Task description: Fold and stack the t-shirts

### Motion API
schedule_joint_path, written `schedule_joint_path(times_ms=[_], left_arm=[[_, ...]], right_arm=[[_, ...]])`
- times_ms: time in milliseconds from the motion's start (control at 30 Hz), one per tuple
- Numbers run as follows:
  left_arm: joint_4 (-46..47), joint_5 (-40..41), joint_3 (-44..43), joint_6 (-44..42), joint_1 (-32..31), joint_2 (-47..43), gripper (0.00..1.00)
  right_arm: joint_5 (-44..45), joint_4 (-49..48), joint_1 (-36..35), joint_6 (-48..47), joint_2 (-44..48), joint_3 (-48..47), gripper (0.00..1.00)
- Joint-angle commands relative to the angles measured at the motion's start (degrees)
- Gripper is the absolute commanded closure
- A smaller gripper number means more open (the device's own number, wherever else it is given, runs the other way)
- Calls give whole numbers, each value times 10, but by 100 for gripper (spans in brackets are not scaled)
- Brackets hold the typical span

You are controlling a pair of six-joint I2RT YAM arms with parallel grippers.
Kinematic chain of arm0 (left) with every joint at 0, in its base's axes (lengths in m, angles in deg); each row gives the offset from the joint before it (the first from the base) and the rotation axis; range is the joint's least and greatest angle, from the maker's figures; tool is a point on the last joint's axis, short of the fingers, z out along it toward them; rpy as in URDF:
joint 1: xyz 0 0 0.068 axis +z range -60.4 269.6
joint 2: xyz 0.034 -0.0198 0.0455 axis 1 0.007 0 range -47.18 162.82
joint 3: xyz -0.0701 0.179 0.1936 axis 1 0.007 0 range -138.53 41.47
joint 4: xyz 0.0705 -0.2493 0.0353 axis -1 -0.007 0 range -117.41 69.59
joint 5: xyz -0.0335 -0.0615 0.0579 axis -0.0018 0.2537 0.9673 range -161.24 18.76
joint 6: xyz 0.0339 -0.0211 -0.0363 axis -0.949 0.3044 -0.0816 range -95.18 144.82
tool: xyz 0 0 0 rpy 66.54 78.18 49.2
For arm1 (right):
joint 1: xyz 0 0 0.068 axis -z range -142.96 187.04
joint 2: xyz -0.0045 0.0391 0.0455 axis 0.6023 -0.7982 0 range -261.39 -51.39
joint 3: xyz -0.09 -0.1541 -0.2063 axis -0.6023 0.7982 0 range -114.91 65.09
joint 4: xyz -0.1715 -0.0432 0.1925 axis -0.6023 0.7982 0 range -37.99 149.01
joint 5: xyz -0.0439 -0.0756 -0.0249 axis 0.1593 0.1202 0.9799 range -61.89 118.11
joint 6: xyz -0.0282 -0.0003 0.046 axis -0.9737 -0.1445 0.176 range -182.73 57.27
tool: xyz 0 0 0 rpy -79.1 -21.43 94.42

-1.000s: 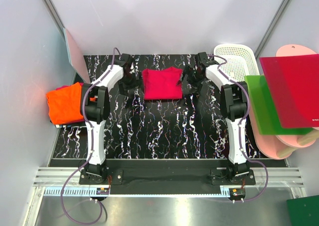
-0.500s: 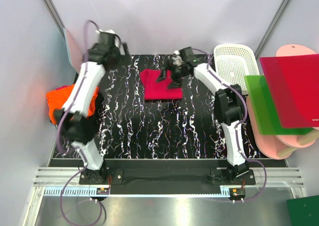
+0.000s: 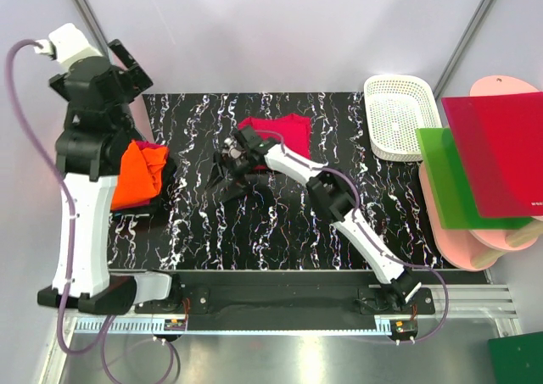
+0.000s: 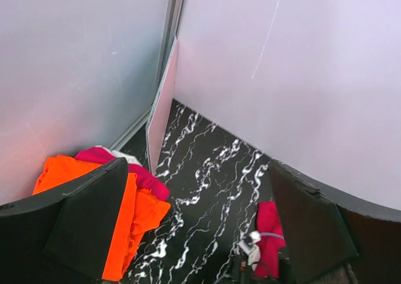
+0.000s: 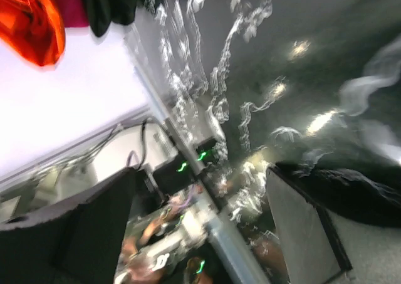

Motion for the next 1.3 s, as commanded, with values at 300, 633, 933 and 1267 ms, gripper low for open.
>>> schedule_joint_path(times_ms=[300, 633, 933, 1267], left_arm=[[-167, -108, 25, -5, 4, 127, 1], [-273, -73, 189, -23, -9, 154, 1], [-286, 36, 256, -40, -101, 270, 1], [-312, 118, 199, -25, -97, 456, 1]], right_arm=[[20, -48, -34, 91, -36, -90, 9], [300, 53, 130, -98, 253, 142, 5], [405, 171, 215, -204, 299, 29, 0], [396, 181, 245, -221, 330, 91, 0]])
